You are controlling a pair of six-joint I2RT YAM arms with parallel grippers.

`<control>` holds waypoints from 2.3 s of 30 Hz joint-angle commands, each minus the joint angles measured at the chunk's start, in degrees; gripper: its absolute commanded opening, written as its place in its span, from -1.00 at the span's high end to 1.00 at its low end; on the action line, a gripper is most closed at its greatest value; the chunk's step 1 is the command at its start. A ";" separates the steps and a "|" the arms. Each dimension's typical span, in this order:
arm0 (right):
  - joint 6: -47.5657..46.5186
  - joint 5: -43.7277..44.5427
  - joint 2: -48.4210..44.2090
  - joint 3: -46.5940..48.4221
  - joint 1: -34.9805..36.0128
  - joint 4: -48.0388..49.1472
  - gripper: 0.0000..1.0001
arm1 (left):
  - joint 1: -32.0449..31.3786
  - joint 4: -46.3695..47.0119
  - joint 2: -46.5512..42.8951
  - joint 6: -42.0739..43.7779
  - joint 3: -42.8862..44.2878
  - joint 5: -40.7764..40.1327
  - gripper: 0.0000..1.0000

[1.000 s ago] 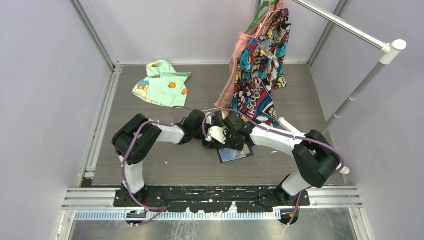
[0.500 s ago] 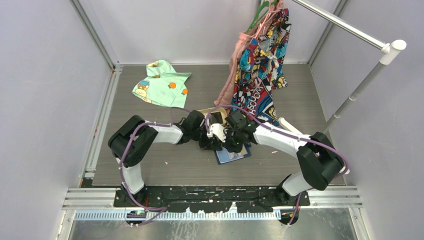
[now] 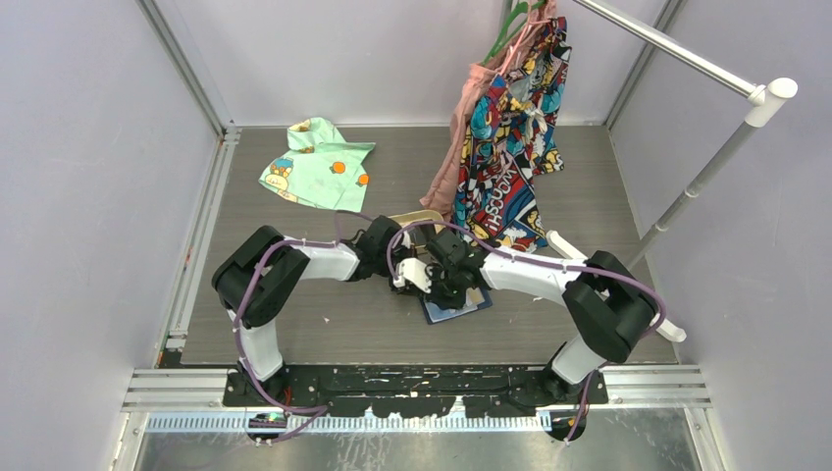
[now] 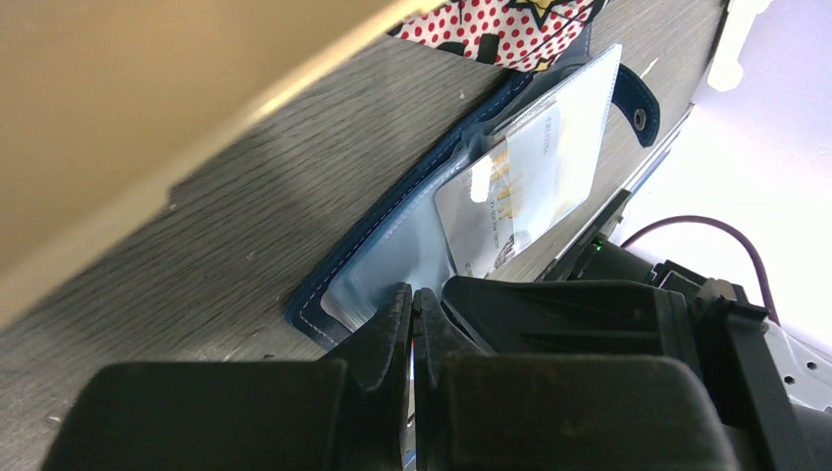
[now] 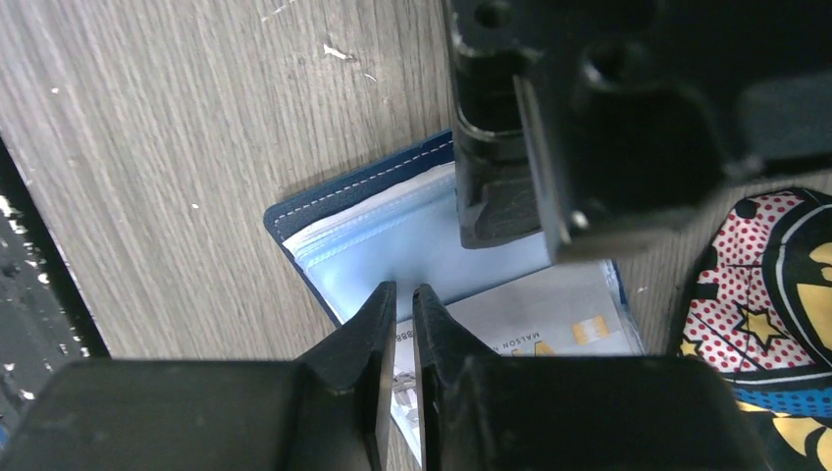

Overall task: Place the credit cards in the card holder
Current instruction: Insert the credit card into the card holder.

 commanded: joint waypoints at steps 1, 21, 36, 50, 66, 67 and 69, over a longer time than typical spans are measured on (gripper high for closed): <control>-1.88 3.76 0.89 1.82 0.70 2.18 0.65 | -0.38 -5.35 0.07 2.16 0.99 -2.16 0.97; -2.64 10.84 -2.22 0.17 -6.09 2.06 0.65 | -0.38 -10.92 1.06 4.39 2.21 -2.36 1.00; 0.99 -7.71 -3.68 1.44 -4.77 0.23 0.55 | -0.80 -9.05 1.23 4.31 2.52 -0.94 1.00; -6.34 8.27 0.07 -0.69 -2.36 2.02 0.53 | -0.82 -7.65 1.76 4.47 1.73 0.06 1.00; -2.88 -0.73 -4.53 1.12 -8.97 -2.29 0.52 | -0.84 -8.00 1.33 4.96 1.94 0.09 1.00; -2.42 -3.32 -5.39 1.05 -8.90 -2.50 0.50 | -0.89 -8.00 1.32 5.00 2.03 0.18 1.00; -1.26 -5.18 -5.98 0.77 -8.30 -2.00 0.41 | -0.91 -8.04 1.47 5.08 2.21 0.36 1.00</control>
